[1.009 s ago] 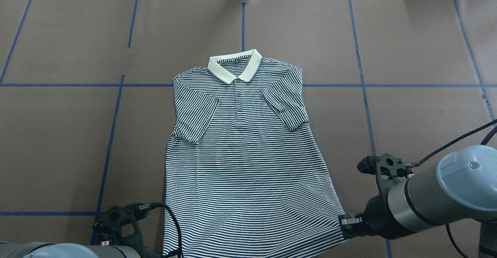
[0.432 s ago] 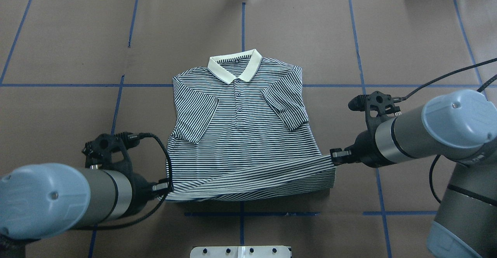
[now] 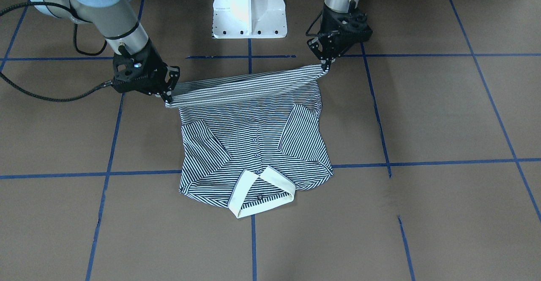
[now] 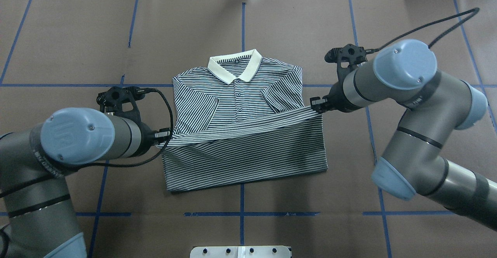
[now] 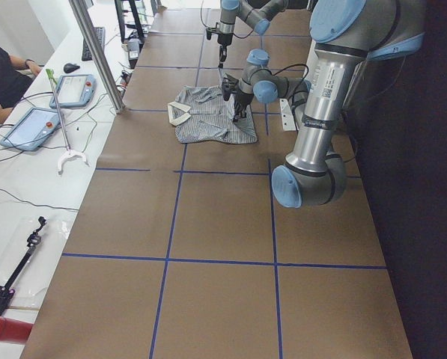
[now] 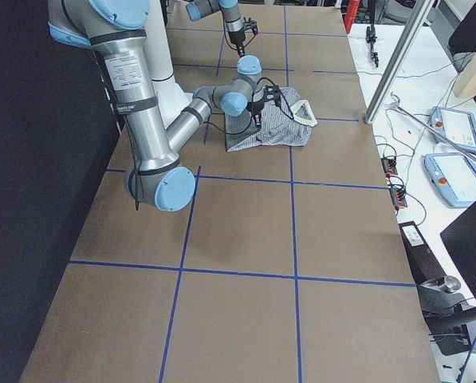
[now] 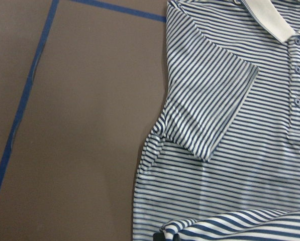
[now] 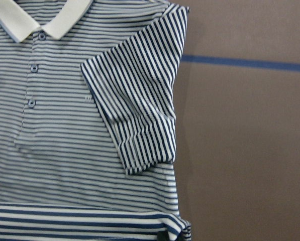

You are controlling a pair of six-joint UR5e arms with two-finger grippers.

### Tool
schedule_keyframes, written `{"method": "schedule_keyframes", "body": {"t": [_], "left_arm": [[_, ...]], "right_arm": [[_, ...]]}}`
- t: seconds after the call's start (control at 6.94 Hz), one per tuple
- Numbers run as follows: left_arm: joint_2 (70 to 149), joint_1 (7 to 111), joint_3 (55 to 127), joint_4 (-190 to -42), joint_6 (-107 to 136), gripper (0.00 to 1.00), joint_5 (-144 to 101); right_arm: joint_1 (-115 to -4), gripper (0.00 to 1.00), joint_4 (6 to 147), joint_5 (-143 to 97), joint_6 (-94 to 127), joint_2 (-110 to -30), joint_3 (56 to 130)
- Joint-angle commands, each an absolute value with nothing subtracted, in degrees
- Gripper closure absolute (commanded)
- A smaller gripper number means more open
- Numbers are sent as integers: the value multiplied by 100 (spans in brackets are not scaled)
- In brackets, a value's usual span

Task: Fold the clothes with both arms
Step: 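Lift the hem with both grippers and fold it toward the collar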

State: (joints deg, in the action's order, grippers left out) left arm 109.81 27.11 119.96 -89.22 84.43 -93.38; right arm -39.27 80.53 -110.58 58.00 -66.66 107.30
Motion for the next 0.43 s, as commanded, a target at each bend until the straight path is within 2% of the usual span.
{"method": "schedule_keyframes", "body": {"t": [0.0, 0.29], "left_arm": [[11370, 3355, 10913, -9648, 8367, 100, -9352], [11557, 3725, 10180, -10237, 8245, 100, -9352]], "right_arm": [[-4279, 100, 7946, -11065, 5704, -5856, 9549], [-4525, 100, 7384, -11187, 5722, -5505, 8662]]}}
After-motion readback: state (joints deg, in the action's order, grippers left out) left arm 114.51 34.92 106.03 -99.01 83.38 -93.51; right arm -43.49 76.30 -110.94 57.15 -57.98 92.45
